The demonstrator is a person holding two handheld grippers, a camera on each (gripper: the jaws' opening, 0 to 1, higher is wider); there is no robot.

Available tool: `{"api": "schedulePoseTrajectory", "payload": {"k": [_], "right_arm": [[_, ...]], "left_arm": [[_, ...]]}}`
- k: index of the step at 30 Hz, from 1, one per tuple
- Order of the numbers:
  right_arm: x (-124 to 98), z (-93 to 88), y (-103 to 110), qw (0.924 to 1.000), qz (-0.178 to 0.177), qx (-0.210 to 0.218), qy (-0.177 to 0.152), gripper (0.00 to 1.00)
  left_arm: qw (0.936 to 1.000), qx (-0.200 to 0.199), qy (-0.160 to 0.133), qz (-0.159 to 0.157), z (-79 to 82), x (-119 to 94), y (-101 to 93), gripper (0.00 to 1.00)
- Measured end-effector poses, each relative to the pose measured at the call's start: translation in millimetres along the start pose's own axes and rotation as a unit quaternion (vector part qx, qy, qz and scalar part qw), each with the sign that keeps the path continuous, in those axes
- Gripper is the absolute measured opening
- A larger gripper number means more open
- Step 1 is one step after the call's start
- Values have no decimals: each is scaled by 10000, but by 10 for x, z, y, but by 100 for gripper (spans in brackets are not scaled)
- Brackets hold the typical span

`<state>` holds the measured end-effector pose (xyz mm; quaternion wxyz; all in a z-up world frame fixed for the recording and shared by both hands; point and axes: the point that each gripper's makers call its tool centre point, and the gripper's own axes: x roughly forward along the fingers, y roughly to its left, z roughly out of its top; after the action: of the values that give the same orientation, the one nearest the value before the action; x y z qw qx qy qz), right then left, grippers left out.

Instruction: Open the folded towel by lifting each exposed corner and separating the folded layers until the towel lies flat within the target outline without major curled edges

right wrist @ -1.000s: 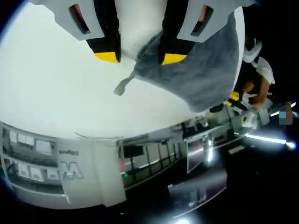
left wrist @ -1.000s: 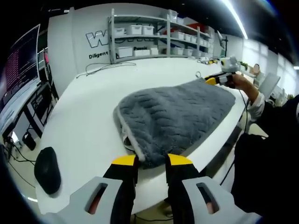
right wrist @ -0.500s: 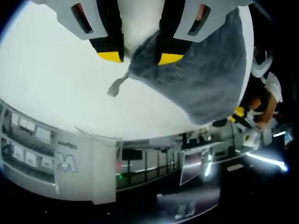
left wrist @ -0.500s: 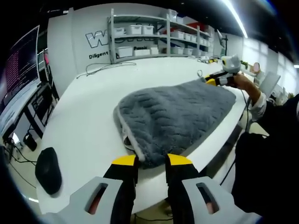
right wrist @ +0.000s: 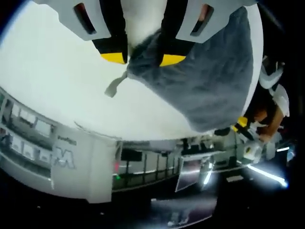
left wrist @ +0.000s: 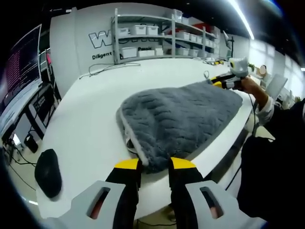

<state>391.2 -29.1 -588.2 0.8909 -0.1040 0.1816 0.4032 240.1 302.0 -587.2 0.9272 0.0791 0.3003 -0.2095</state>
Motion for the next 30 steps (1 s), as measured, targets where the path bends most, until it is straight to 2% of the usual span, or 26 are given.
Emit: {"api": "schedulePoseTrajectory", "payload": {"k": [3, 13, 23, 30], "right_arm": [[-1, -22, -16, 9995, 52, 308, -22, 29], [3, -34, 79, 9968, 347, 711, -73, 21], [-13, -28, 138, 9962, 501, 702, -97, 13], [-21, -11, 175, 9976, 547, 402, -117, 8]], "left_arm": [[10000, -1, 15, 21, 2, 0, -20, 22], [10000, -96, -12, -5, -3, 5, -23, 22], [9999, -145, 36, 45, -21, 23, -22, 20], [9989, -445, 45, 107, -31, 37, 13, 17]]}}
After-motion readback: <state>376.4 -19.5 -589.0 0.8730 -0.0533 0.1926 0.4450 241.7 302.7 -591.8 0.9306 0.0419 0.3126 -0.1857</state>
